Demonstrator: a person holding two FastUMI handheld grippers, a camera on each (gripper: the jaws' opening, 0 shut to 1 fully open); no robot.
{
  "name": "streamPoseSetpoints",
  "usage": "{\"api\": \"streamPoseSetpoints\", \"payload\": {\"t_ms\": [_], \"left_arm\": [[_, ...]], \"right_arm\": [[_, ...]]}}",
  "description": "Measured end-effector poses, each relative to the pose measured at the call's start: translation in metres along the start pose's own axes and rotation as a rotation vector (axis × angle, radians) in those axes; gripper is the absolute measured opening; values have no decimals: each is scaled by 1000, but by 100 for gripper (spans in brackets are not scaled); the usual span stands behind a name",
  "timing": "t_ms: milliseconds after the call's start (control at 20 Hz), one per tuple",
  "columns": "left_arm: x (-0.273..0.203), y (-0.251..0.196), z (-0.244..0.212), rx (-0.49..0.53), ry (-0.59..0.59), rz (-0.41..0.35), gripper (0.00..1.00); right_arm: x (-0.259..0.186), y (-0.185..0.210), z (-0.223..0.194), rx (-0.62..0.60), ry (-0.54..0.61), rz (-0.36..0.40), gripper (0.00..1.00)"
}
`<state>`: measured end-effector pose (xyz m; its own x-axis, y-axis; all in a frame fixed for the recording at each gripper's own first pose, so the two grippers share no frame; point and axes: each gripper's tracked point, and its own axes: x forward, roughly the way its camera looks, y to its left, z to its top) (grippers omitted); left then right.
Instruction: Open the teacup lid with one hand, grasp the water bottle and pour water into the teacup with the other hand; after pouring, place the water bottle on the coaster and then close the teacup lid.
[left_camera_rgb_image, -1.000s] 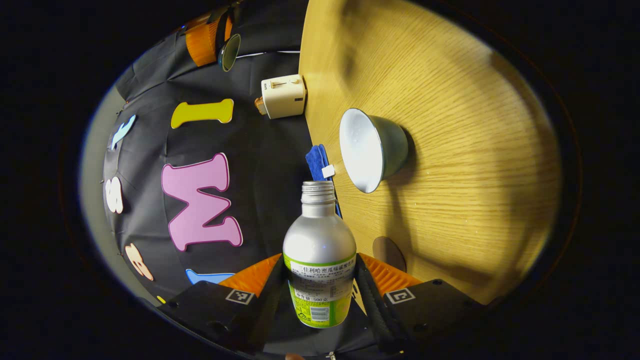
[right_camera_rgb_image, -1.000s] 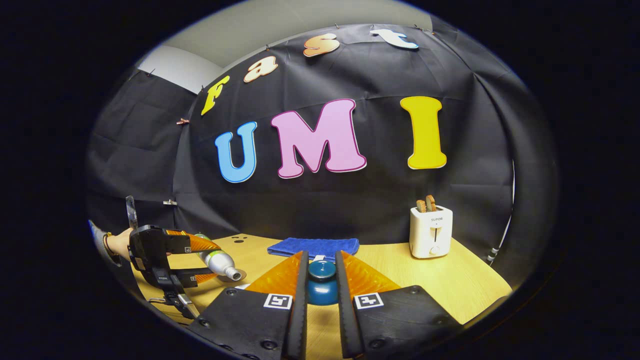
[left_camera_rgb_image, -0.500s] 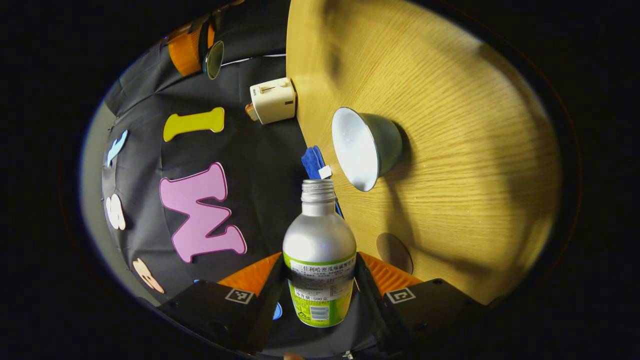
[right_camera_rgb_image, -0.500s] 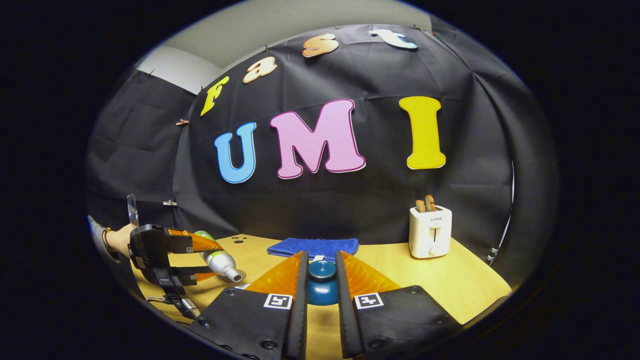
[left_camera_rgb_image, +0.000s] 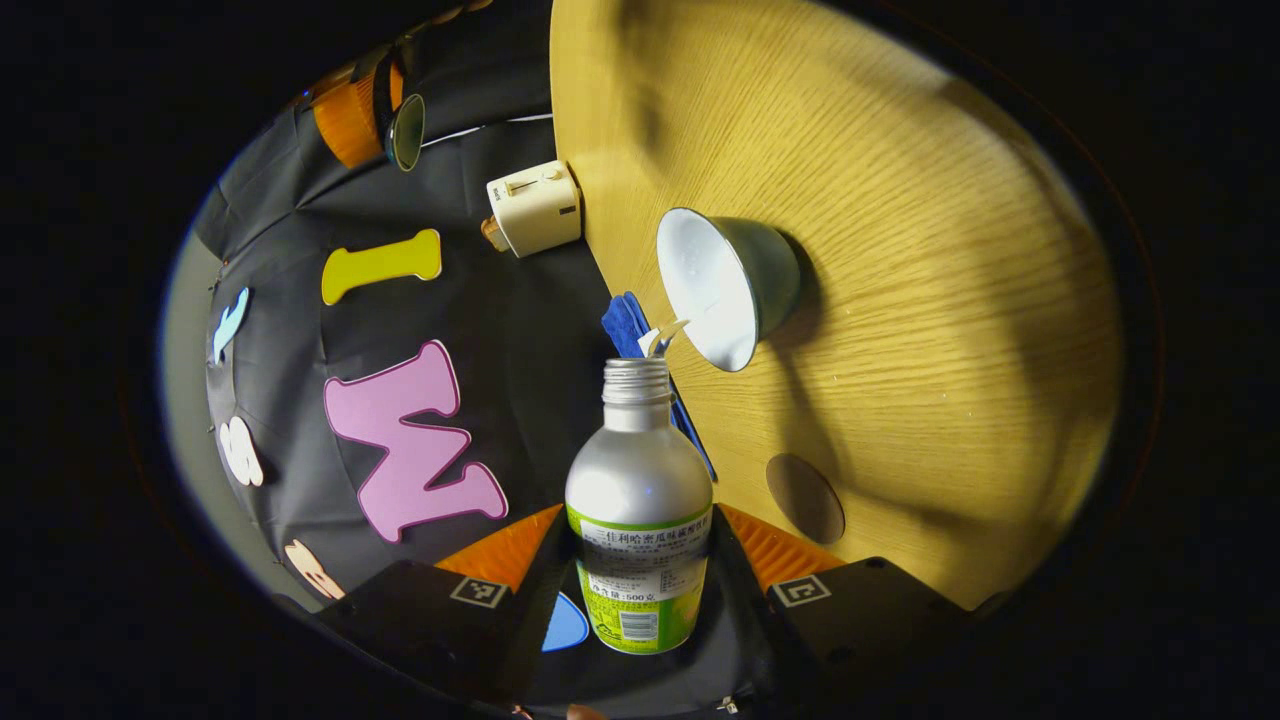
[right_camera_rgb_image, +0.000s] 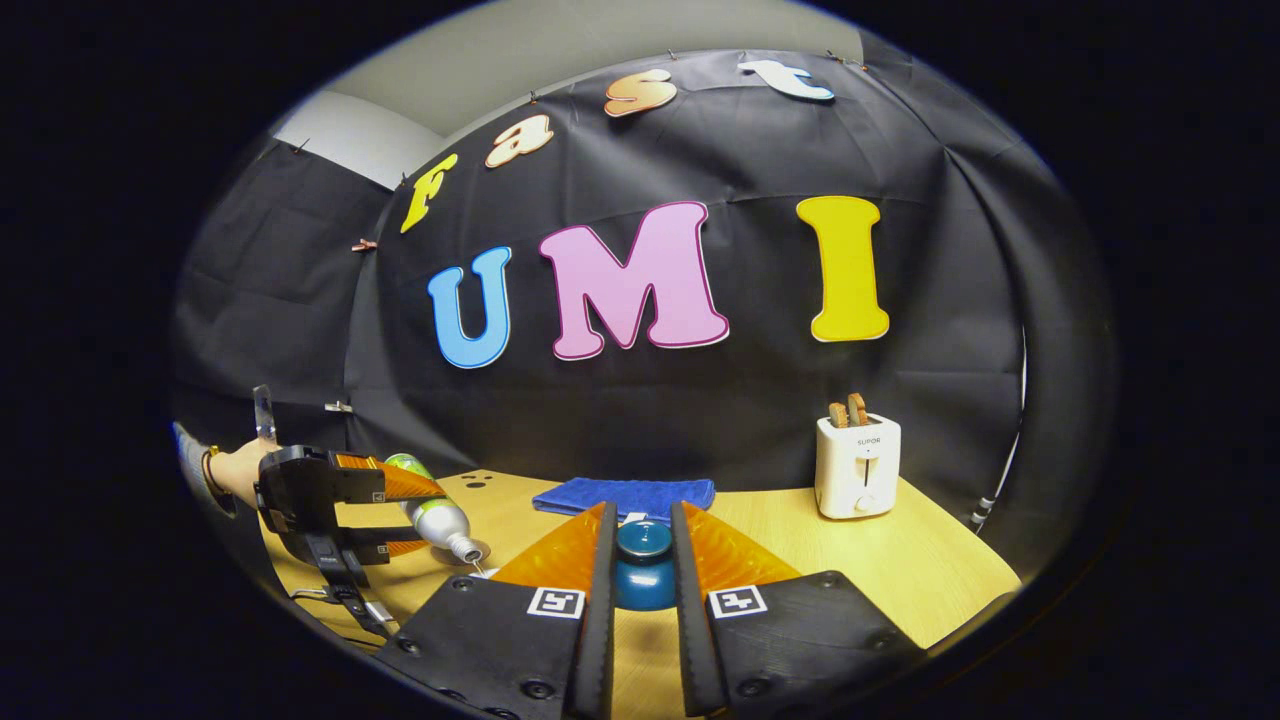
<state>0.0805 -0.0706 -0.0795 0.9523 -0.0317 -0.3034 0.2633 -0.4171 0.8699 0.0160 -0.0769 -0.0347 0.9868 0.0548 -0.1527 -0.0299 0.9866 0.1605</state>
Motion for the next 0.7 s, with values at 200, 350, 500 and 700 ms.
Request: {"api": "streamPoseSetpoints", "payload": {"t_ms": [200, 350, 500, 700], "left_arm": [[-1, 2, -1, 26, 11, -10, 81], [-2, 1, -1, 49, 16, -11, 81], [-2, 2, -2, 87, 14, -4, 81], [-1, 10, -3, 154, 10, 24, 81]], "right_arm": [[0, 0, 0, 1, 1, 1, 30], [0, 1, 1, 4, -2, 3, 30], [-1, 1, 3, 7, -9, 2, 30], [-3, 0, 5, 7, -14, -2, 30]]}}
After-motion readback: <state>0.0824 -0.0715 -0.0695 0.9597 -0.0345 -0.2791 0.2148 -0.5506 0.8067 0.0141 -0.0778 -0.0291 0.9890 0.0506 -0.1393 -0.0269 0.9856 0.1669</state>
